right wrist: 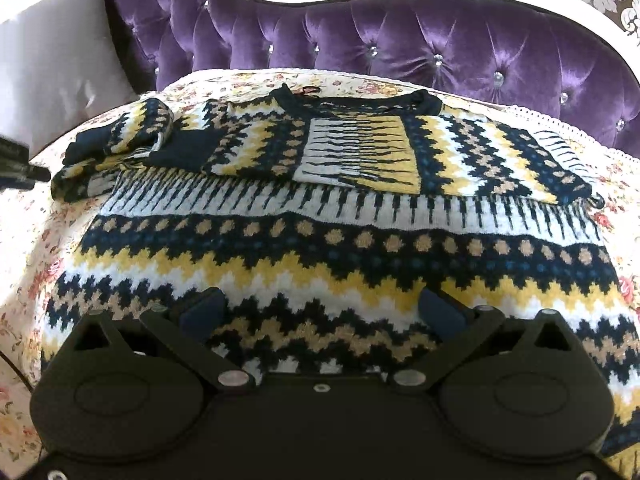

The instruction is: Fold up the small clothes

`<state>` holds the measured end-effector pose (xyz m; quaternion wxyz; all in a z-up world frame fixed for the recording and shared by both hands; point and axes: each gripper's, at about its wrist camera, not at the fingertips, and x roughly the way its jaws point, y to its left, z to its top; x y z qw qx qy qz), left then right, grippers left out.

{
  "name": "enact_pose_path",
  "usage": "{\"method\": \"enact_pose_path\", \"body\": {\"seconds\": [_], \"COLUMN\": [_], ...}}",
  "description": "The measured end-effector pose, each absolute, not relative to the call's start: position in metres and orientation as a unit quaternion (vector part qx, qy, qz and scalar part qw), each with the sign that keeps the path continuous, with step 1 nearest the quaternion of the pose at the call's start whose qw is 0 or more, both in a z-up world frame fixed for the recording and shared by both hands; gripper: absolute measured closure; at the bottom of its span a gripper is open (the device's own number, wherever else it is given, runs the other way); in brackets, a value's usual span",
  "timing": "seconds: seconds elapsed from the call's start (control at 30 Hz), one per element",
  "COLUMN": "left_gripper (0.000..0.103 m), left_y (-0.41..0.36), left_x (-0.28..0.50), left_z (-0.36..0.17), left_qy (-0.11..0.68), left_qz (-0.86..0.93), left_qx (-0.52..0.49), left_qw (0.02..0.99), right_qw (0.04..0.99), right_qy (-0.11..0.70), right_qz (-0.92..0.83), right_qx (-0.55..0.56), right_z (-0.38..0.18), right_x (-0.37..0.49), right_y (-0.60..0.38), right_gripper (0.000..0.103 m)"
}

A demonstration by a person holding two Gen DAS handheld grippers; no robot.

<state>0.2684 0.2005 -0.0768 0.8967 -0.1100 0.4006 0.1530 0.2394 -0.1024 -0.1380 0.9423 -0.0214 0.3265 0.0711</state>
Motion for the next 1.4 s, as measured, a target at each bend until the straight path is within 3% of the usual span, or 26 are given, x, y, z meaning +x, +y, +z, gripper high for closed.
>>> {"method": "enact_pose_path", "body": {"seconds": [0.23,0.63,0.93,1.27,1.3,1.4], "left_gripper": [0.076,0.075,0.075,0.075,0.075,0.075], "left_y": [0.223,0.259,0.287,0.292,0.291,0.290], "left_x": [0.265,0.246,0.236,0.236,0.236,0.237], "left_z": [-0.086,-0.078,-0.079,-0.080,-0.080,-0.080], "left_qy": [0.411,0.372,0.357,0.357,0.358,0.359], "left_qz": [0.147,0.229,0.242,0.230,0.228,0.225], "left_qx": [-0.133,-0.205,-0.278,-0.298,-0.297,-0.296], "left_qw": [0.890,0.876,0.858,0.855,0.855,0.856], "right_qw": [0.937,0.939,0.918,0.899,0.898,0.894], "right_qy": [0.335,0.256,0.208,0.242,0.245,0.284], "right_qz": [0.066,0.179,0.245,0.259,0.252,0.263], "right_qx": [-0.070,-0.145,-0.232,-0.259,-0.265,-0.227], "right_z": [-0.129,-0.065,-0.079,-0.108,-0.110,-0.111], "right_x": [0.242,0.271,0.308,0.339,0.341,0.353], "right_y": [-0.088,0.016,0.130,0.180,0.181,0.169], "right_gripper": [0.002,0.006,0.014,0.015,0.024,0.068]}}
